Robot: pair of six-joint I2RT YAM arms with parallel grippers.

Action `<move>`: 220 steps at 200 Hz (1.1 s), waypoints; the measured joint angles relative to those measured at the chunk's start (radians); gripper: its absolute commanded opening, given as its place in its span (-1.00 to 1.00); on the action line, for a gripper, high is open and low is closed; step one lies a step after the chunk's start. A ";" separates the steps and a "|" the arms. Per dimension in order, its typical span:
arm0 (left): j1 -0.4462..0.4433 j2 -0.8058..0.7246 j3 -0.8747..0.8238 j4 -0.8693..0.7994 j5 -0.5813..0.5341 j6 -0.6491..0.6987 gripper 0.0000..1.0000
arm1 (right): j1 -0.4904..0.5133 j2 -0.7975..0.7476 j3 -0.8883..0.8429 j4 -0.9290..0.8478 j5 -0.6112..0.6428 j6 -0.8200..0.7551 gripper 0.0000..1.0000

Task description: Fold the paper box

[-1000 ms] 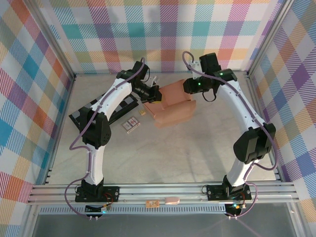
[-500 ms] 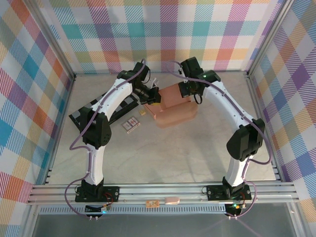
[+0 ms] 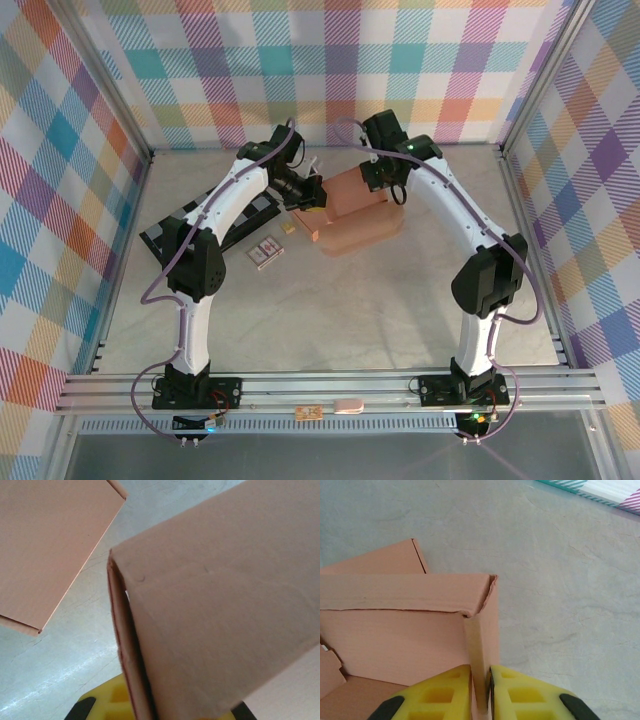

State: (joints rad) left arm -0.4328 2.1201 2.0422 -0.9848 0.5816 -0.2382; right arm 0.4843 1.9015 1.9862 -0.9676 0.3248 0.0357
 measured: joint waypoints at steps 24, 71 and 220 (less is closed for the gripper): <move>-0.003 0.000 0.001 0.000 0.000 0.000 -1.00 | -0.001 0.001 0.006 -0.003 0.001 -0.003 -0.61; -0.011 0.000 0.001 0.000 0.000 0.001 -1.00 | -0.001 0.006 0.014 -0.008 0.029 -0.019 -0.59; -0.031 -0.001 0.001 0.006 0.001 0.004 -1.00 | 0.034 0.035 0.024 -0.040 0.226 -0.008 -0.80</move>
State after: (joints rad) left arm -0.4641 2.1193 2.0434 -0.9783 0.5823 -0.2340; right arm 0.5186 1.9366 2.0106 -1.0077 0.5507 0.0277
